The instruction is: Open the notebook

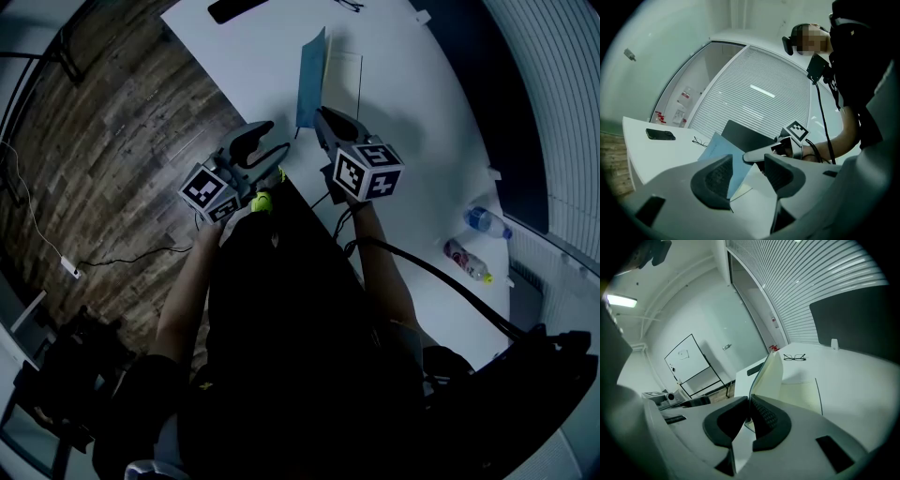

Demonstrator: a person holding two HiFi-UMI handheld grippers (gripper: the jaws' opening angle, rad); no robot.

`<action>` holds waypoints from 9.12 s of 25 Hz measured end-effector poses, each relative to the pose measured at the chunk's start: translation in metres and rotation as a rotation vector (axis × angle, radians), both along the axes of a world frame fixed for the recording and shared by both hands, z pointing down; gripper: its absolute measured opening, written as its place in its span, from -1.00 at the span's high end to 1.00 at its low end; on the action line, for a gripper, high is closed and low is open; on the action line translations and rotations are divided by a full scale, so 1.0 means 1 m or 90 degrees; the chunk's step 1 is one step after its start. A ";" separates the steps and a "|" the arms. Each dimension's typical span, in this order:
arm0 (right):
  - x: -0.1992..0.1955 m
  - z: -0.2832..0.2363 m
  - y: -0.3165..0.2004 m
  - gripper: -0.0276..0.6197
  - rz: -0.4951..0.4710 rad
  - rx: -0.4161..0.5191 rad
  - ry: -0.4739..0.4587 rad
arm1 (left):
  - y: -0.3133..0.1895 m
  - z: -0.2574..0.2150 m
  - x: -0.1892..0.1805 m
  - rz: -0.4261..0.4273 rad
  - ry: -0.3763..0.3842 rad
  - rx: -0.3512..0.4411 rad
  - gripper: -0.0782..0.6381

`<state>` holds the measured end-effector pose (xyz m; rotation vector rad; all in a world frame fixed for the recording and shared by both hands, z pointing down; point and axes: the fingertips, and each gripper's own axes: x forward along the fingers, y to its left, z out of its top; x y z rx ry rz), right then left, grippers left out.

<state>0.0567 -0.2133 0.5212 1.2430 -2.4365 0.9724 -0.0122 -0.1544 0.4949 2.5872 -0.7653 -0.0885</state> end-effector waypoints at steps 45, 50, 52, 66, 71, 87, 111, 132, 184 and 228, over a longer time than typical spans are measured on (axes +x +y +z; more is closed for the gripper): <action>-0.109 0.027 -0.001 0.74 -0.200 -0.019 -0.015 | 0.005 0.009 -0.064 -0.133 -0.001 -0.011 0.22; -0.119 0.038 -0.002 0.74 -0.216 -0.028 -0.014 | 0.004 0.015 -0.068 -0.143 -0.002 -0.017 0.22; -0.123 0.041 -0.002 0.74 -0.220 -0.033 -0.017 | 0.004 0.017 -0.070 -0.148 -0.002 -0.019 0.22; -0.139 0.059 -0.002 0.74 -0.237 -0.059 -0.018 | 0.007 0.022 -0.083 -0.161 -0.002 -0.026 0.22; -0.143 0.064 -0.003 0.74 -0.236 -0.062 -0.020 | 0.009 0.026 -0.089 -0.167 -0.002 -0.022 0.22; -0.147 0.062 -0.004 0.75 -0.214 -0.063 -0.042 | 0.014 0.020 -0.098 -0.170 -0.002 -0.023 0.22; -0.145 0.056 0.000 0.66 -0.215 -0.049 -0.042 | 0.020 0.011 -0.098 -0.166 -0.002 -0.008 0.22; -0.122 0.027 0.009 0.89 -0.196 -0.028 -0.020 | 0.016 -0.007 -0.088 -0.121 0.006 -0.014 0.37; -0.085 -0.085 0.144 0.89 -0.128 0.104 -0.051 | 0.126 -0.087 -0.055 -0.023 0.053 0.015 0.74; 0.006 -0.084 0.323 0.89 -0.208 0.136 -0.064 | 0.297 -0.088 0.050 -0.091 0.059 -0.012 0.74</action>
